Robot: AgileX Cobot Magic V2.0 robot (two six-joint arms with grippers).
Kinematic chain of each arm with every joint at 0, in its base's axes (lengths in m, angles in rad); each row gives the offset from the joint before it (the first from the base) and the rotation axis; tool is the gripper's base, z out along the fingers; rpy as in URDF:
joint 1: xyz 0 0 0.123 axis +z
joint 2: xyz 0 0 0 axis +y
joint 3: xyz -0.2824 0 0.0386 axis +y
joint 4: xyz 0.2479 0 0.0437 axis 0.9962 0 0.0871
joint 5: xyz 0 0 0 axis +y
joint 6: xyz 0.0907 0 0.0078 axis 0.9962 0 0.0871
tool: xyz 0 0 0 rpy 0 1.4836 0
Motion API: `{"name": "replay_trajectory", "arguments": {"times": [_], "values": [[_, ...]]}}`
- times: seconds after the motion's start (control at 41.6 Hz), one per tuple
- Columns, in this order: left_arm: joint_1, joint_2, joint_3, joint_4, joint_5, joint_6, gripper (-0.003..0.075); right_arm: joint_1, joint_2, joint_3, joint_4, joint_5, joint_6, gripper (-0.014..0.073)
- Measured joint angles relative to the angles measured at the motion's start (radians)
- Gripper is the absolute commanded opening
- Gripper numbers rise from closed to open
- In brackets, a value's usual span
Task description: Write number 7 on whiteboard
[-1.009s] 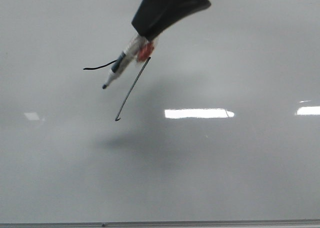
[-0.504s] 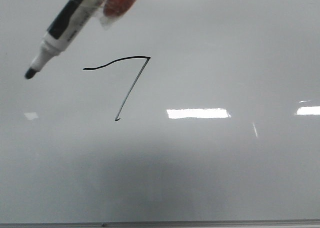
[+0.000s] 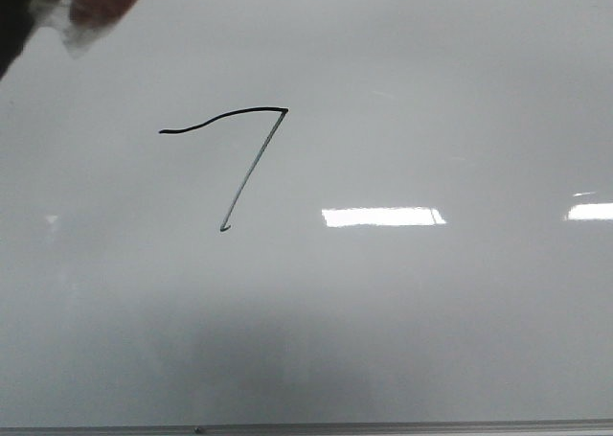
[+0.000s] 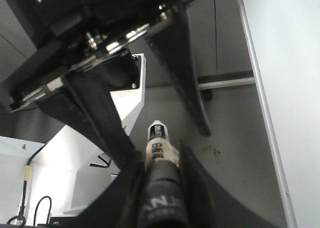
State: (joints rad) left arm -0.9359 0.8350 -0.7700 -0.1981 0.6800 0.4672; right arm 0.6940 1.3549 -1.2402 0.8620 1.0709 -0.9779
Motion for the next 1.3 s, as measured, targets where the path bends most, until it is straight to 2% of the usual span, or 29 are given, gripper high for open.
{"name": "replay_trajectory", "arguments": {"times": [0.168, 0.24, 0.336, 0.432, 0.48, 0.528, 0.625, 0.745, 0.841, 0.961, 1.033, 1.081, 1.201, 1.297], "values": [[0.0, 0.0, 0.0, -0.002, 0.0, 0.0, 0.0125, 0.004, 0.0, 0.0, 0.007, -0.002, 0.0, -0.0049], [-0.001, 0.0, 0.0, -0.003, 0.0, 0.001, 0.008, 0.004, 0.0, 0.0, 0.007, -0.009, 0.0, 0.0003], [-0.001, 0.0, 0.0, -0.003, 0.002, 0.001, 0.0046, 0.004, 0.0, 0.0, 0.007, -0.014, 0.0, 0.0137], [-0.001, 0.0, 0.0, -0.003, 0.002, 0.001, 0.0023, 0.004, 0.0, 0.0, 0.007, -0.024, 0.0, 0.0372], [-0.001, 0.0, 0.0, -0.001, 0.002, 0.001, 0.0021, 0.004, -0.004, 0.0, 0.007, -0.036, 0.0, 0.0437], [-0.001, 0.002, 0.0, 0.008, 0.006, 0.001, 0.0021, 0.004, -0.008, 0.0, 0.007, -0.05, 0.0, 0.0465], [-0.001, 0.004, 0.0, 0.063, 0.023, -0.011, 0.0021, 0.004, -0.035, 0.0, 0.0, -0.081, 0.0, 0.0465], [-0.001, 0.021, 0.0, 0.214, 0.064, -0.167, 0.0021, -0.026, -0.104, 0.016, -0.043, -0.113, 0.017, 0.0465], [-0.001, 0.044, 0.0, 0.381, 0.111, -0.369, 0.0021, -0.07, -0.168, 0.064, -0.082, -0.147, 0.058, 0.0458], [0.03, 0.06, 0.0, 0.625, 0.18, -0.71, 0.0021, -0.164, -0.326, 0.237, -0.127, -0.256, 0.138, 0.035], [0.1, 0.062, 0.0, 0.75, 0.223, -0.858, 0.0021, -0.239, -0.465, 0.39, -0.138, -0.35, 0.172, 0.0293], [0.165, 0.062, 0.0, 0.81, 0.234, -0.903, 0.0021, -0.282, -0.546, 0.476, -0.14, -0.396, 0.179, 0.0267], [0.351, 0.062, 0.0, 0.855, 0.19, -0.927, 0.0021, -0.363, -0.734, 0.619, -0.141, -0.458, 0.202, 0.0227], [0.507, 0.062, 0.012, 0.858, 0.068, -0.935, 0.0021, -0.412, -0.842, 0.701, -0.141, -0.499, 0.251, 0.0155]]}}
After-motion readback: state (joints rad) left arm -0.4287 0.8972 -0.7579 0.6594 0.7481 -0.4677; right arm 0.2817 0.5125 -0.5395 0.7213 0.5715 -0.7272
